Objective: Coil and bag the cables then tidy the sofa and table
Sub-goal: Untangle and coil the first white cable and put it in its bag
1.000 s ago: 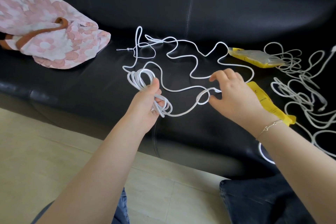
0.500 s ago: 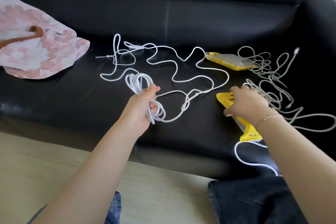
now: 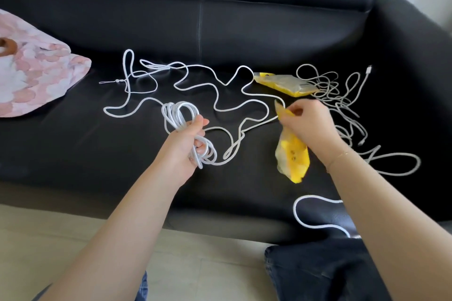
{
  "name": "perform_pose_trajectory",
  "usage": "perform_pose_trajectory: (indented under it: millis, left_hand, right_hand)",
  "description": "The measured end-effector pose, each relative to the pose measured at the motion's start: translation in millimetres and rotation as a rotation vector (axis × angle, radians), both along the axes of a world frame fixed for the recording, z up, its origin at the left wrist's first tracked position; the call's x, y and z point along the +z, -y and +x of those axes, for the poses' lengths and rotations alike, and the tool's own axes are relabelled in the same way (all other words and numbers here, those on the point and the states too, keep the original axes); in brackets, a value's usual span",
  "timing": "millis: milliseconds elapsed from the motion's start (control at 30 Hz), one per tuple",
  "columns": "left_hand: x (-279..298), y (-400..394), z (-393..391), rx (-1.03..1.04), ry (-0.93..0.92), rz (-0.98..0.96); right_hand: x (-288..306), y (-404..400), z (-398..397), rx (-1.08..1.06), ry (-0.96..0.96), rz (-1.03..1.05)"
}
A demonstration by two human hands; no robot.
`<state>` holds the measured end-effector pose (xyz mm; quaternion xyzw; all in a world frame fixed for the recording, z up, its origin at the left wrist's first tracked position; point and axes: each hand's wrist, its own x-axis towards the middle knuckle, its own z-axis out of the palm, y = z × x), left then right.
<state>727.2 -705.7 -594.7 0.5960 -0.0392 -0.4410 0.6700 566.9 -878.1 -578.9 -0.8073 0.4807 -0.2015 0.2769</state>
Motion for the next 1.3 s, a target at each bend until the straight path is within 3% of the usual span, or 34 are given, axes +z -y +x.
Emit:
perform_pose_trajectory:
  millis: [67,167,233,367,600,700,867,1067,1167,1300]
  left_hand:
    - [0.7,0.9,-1.0,-0.007,0.004,0.039]
    - [1.8,-0.2,-2.1,-0.005,-0.004,0.029]
    - [2.6,-1.6,-2.0,-0.001,-0.004,0.029]
    - [10.5,-5.8,-3.2,-0.001,0.010,0.039]
    - [33.7,-20.6,-8.9,0.007,0.020,0.008]
    - [39.5,-27.4,-9.0,0.049,-0.029,-0.035]
    - [39.3,-39.5,0.5,0.137,-0.044,-0.065]
    - [36.3,-55.4,16.1,0.207,-0.048,-0.046]
    - [34.0,-58.3,20.5,0.219,0.107,-0.007]
    - [27.8,-59.9,29.5,0.182,0.458,0.169]
  right_hand:
    - [4.9,10.7,0.9,-0.115,0.358,0.148]
    - [14.1,29.3,-4.2,-0.256,1.097,0.392]
    - [18.5,37.4,-7.8,-0.309,1.304,0.520]
    - [17.6,22.6,3.5,-0.267,0.953,0.641]
    - [12.7,-41.4,30.4,0.400,0.280,0.405]
    - [12.6,-59.2,31.6,0.662,0.089,0.396]
    - [13.4,-73.1,32.5,0.742,-0.022,0.436]
    - [18.7,-83.0,33.7,0.810,-0.164,0.320]
    - [14.1,-83.2,34.1,0.820,-0.188,0.273]
    - [10.3,-76.7,34.1,0.831,-0.121,0.419]
